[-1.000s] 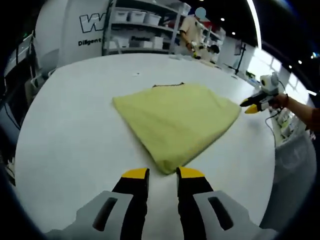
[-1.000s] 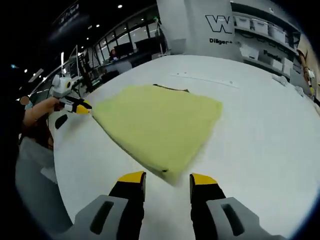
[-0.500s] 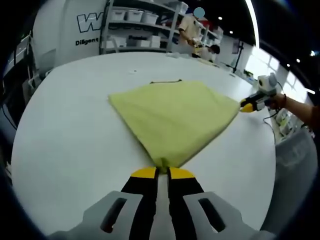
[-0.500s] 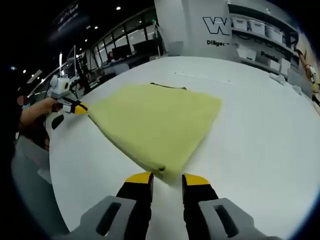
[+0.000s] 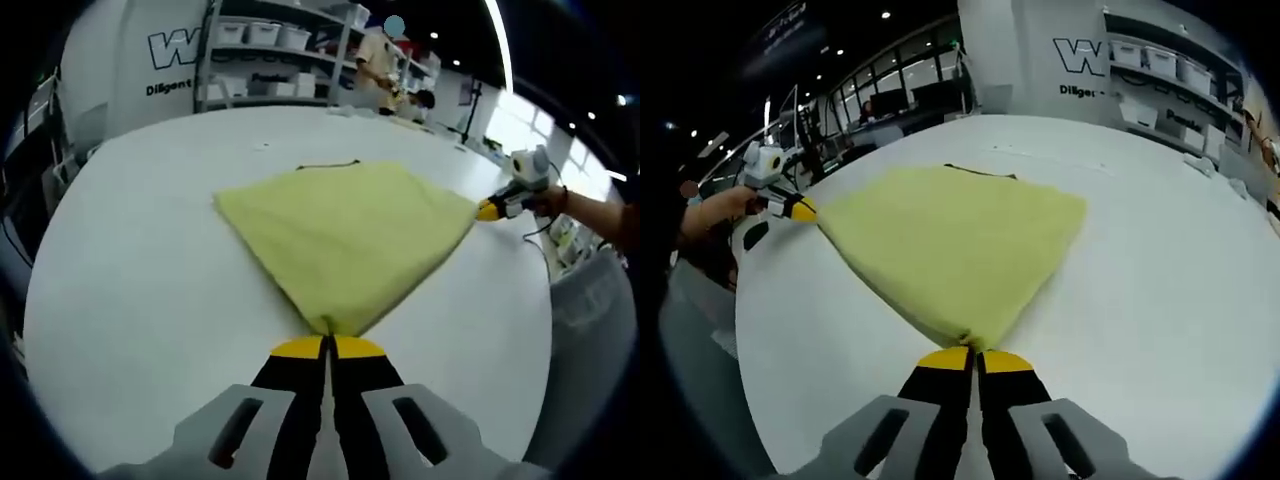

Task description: Fold the garment on the visible template until the final outline fits inside the template.

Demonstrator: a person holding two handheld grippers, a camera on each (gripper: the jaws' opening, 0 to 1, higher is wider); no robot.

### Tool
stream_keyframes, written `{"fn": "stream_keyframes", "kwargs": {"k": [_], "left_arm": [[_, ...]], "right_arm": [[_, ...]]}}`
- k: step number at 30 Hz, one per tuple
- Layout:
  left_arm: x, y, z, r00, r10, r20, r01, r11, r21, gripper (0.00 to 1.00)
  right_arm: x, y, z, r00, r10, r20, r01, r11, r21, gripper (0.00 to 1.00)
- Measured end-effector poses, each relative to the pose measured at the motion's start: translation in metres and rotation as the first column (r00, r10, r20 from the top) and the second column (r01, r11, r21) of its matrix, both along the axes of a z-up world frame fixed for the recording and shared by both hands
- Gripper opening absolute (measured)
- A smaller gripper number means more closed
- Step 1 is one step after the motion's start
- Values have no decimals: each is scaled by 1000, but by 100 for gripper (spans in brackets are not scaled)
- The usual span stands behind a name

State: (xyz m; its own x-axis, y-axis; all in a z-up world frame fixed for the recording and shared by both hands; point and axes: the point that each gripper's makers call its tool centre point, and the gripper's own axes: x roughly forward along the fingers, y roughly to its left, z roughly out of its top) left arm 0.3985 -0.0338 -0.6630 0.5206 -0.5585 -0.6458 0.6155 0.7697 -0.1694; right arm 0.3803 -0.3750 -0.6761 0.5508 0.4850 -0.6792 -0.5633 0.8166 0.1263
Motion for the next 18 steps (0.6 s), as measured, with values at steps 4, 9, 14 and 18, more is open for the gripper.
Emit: {"fn": "stream_keyframes", "kwargs": {"k": [4, 9, 14, 18], "left_arm": [[0, 1, 4, 1000, -17, 17, 16, 1000, 6, 0], [2, 5, 7, 998, -41, 40, 40, 999, 32, 0], [-1, 6, 8, 994, -90, 57, 85, 993, 77, 0], [-3, 6, 6, 987, -145, 63, 136, 983, 122, 0]], "right_arm": [[-2, -2, 4, 1000, 18, -8, -18, 1000, -14, 0], [-3, -12, 10, 998, 60, -3, -60, 995, -74, 0], [-3, -13, 13, 996, 89, 9, -87, 991, -103, 0], [-5, -9, 11, 995, 98, 1, -97, 988, -117, 0]]}}
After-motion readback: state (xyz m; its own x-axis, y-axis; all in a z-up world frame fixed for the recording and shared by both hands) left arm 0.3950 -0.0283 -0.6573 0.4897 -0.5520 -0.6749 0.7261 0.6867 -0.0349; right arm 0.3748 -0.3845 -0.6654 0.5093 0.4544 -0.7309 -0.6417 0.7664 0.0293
